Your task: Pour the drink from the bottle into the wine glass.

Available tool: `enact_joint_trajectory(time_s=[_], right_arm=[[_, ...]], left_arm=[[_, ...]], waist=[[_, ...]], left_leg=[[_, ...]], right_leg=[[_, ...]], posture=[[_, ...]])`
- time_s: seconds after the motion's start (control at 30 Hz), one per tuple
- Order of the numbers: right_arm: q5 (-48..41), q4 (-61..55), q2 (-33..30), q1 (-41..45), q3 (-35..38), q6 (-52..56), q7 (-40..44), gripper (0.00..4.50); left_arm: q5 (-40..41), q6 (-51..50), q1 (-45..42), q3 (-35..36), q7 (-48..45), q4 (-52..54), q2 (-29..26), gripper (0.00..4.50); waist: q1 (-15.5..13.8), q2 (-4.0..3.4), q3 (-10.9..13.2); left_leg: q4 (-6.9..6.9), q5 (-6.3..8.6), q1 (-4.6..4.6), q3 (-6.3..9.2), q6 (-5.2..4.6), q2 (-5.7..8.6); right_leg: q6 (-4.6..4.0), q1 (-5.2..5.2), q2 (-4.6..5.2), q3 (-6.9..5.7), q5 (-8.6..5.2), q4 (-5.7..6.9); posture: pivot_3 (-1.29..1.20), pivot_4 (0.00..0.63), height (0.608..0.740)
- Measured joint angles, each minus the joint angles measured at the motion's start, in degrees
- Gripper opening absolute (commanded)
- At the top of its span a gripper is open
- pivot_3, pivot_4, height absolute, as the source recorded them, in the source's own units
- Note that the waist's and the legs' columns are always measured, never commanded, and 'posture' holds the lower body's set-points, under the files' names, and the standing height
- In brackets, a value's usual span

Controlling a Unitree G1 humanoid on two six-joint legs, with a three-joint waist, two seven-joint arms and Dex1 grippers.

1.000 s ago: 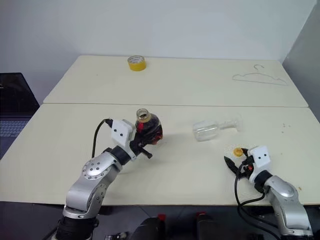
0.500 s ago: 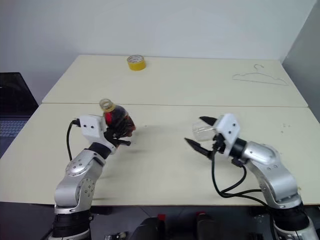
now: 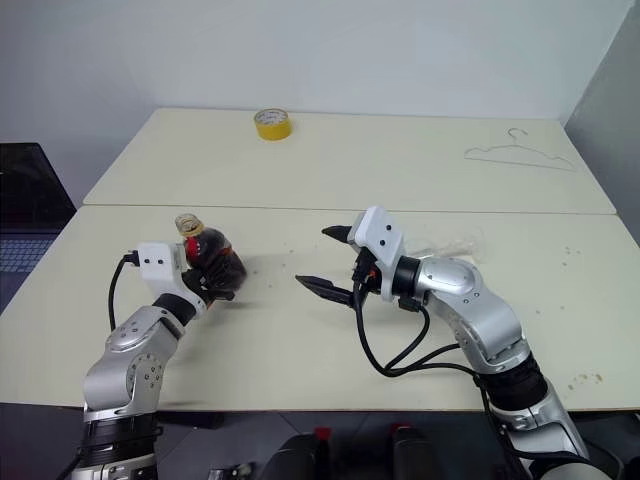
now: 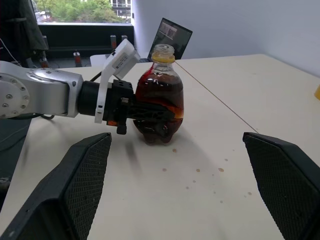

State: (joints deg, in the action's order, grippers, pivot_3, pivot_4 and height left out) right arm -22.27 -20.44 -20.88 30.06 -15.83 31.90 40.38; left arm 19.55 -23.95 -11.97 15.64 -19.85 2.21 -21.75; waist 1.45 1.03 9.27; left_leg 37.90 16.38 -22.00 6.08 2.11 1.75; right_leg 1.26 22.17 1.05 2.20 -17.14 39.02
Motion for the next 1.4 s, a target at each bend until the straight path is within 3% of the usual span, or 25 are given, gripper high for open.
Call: enact_joint_trajectory(time_s=[0.13,0.3,0.53,1.07,1.4], right_arm=[[0.4,0.0,0.7,0.0,-0.3,0.1,0.0,4.50],[0.7,0.0,0.9,0.0,-0.3,0.2,0.1,4.50],[0.7,0.0,0.9,0.0,-0.3,0.5,0.3,4.50],[0.7,-0.1,1.0,0.0,-1.0,0.5,0.9,4.50],[0.8,-2.8,-1.1,-1.4,-1.1,-0.2,2.6,4.50]], left_arm=[[-1.1,2.7,-0.3,-0.1,-1.4,-2.4,-1.2,0.51],[-1.8,4.3,-0.5,-0.2,-2.1,-3.3,-1.5,2.30],[-2.0,4.4,0.8,-0.2,-1.4,-3.3,-0.4,4.39],[-2.2,6.1,3.1,-0.2,0.5,-1.4,0.7,4.48],[-4.4,9.7,10.1,-0.8,1.3,4.4,1.9,4.48]], waist=[[0.1,0.00,0.0],[0.1,0.00,0.0],[0.1,0.00,0.0],[0.1,0.00,0.0],[0.1,0.00,0.0]], left_leg=[[-0.02,0.00,0.00,0.00,0.00,0.00],[-0.02,0.00,0.00,0.00,-0.01,-0.01],[-0.02,0.01,0.00,0.01,-0.01,-0.01],[-0.02,0.01,0.00,0.00,-0.01,-0.01],[-0.04,0.11,0.00,0.00,-0.20,-0.02]], right_leg=[[0.00,0.02,0.00,0.01,0.00,0.00],[0.00,0.03,0.00,0.01,0.00,0.01],[0.00,0.03,0.01,0.01,0.00,0.01],[-0.01,0.03,0.01,0.01,0.00,0.02],[0.00,0.03,0.01,0.02,0.00,-0.01]], posture=[[0.00,0.150,0.740],[0.00,0.150,0.740],[0.00,0.150,0.740],[0.00,0.150,0.740],[0.00,0.150,0.740]])
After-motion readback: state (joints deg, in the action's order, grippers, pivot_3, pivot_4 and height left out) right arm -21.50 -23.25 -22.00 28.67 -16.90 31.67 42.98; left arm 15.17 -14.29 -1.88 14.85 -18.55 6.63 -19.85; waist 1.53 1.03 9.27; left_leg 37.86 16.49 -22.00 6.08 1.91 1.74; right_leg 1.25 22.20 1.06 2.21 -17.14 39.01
